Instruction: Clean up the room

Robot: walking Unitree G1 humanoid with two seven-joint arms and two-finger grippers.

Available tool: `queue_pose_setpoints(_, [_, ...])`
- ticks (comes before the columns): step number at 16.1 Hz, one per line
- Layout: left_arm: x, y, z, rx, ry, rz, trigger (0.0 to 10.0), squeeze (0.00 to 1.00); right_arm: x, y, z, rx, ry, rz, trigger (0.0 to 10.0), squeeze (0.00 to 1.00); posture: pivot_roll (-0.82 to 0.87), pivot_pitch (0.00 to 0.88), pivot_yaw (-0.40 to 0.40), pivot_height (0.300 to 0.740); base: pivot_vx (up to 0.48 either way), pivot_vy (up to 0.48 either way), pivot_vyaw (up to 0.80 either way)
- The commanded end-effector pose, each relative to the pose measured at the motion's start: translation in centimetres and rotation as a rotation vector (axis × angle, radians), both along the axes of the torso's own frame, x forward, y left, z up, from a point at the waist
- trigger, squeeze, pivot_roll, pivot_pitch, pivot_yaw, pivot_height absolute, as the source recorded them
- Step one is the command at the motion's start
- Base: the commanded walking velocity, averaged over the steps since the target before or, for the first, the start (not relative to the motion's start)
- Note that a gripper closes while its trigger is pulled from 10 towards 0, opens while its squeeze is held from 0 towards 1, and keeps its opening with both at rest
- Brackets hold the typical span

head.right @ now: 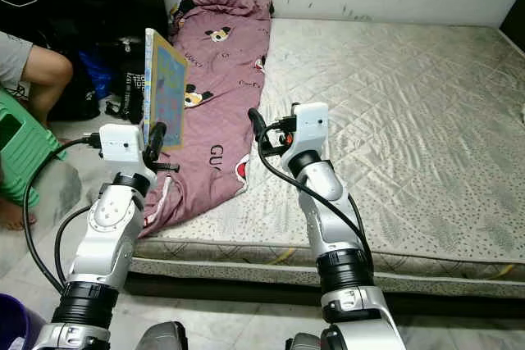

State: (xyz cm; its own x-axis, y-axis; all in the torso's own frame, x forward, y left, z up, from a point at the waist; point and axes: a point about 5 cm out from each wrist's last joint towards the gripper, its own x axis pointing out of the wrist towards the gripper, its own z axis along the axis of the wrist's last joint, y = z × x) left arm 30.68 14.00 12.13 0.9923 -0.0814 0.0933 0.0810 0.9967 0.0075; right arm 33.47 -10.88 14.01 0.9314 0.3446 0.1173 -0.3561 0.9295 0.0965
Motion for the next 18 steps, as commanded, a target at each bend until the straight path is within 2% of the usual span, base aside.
queue_pose_setpoints(1, [0.30,0.02,1.07,-0.007,-0.052,0.001,10.0,0.00,0.21,0.06,0.18,-0.008,-0.005,0.003,10.0,0.00,-0.08,0.000,0.000,0.740,0.000,0.000,0.00])
queue_pose_setpoints(4, [0.17,-0.16,1.31,-0.015,-0.073,-0.033,10.0,0.00,0.25,0.07,0.21,-0.009,-0.006,0.002,10.0,0.00,-0.08,0.000,0.000,0.740,0.000,0.000,0.00])
queue_pose_setpoints(12, [0.13,-0.23,1.25,-0.013,-0.073,-0.048,10.0,0.00,0.46,-0.31,0.27,-0.016,-0.006,-0.009,10.0,0.00,-0.08,0.000,0.000,0.740,0.270,0.000,0.00])
queue_pose_setpoints(18, [0.24,-0.35,1.22,-0.007,-0.067,-0.034,10.0,0.00,0.48,-0.57,0.08,-0.026,-0.002,-0.019,10.0,0.00,-0.09,0.000,0.000,0.740,0.000,0.000,0.00])
